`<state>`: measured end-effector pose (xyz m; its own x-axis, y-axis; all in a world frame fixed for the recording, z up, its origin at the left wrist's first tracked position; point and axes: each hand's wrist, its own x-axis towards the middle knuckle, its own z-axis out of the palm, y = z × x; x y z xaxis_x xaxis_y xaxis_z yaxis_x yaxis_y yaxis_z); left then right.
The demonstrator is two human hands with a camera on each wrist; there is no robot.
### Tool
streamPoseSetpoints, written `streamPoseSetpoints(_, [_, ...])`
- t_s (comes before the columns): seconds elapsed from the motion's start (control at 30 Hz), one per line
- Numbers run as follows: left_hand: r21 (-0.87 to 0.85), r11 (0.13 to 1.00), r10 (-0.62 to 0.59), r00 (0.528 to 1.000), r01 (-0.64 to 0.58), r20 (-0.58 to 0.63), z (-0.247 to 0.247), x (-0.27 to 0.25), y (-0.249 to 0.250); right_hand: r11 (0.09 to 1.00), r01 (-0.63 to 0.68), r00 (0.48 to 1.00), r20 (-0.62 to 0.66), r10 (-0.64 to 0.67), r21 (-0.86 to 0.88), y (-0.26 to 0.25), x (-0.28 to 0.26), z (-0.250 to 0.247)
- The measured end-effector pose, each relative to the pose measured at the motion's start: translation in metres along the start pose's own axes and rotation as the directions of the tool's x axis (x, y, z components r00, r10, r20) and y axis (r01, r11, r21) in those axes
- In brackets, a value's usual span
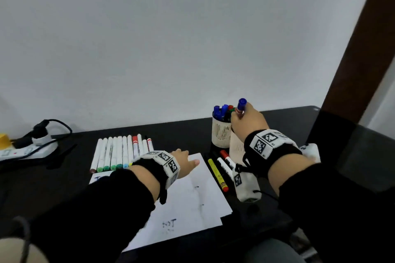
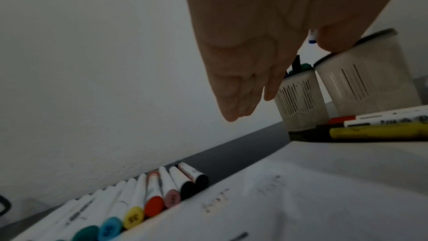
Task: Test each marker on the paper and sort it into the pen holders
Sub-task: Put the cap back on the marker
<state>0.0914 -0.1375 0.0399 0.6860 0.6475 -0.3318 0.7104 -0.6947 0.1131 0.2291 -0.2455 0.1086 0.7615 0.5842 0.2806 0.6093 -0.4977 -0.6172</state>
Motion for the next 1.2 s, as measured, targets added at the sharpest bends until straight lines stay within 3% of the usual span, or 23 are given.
streamPoseSetpoints(0.3, [0.240,0.971,-0.012,0.995,-0.012,0.098,0.043,0.032,0.006,0.996,-0.042,0.998,0.045,0.045,-0.076,0.046,0.019,0.014])
streamPoseSetpoints(0.77, [0.233,0.973,-0.025,0.993,-0.003,0.118,0.053,0.039,0.006,0.976,-0.064,0.996,0.051,0.076,-0.208,0.050,0.024,0.025])
streamPoseSetpoints(1.2, [0.245,0.970,-0.026,0.991,-0.007,0.133,0.049,0.036,0.008,0.991,-0.001,0.999,-0.040,-0.004,-0.132,0.048,0.023,0.023])
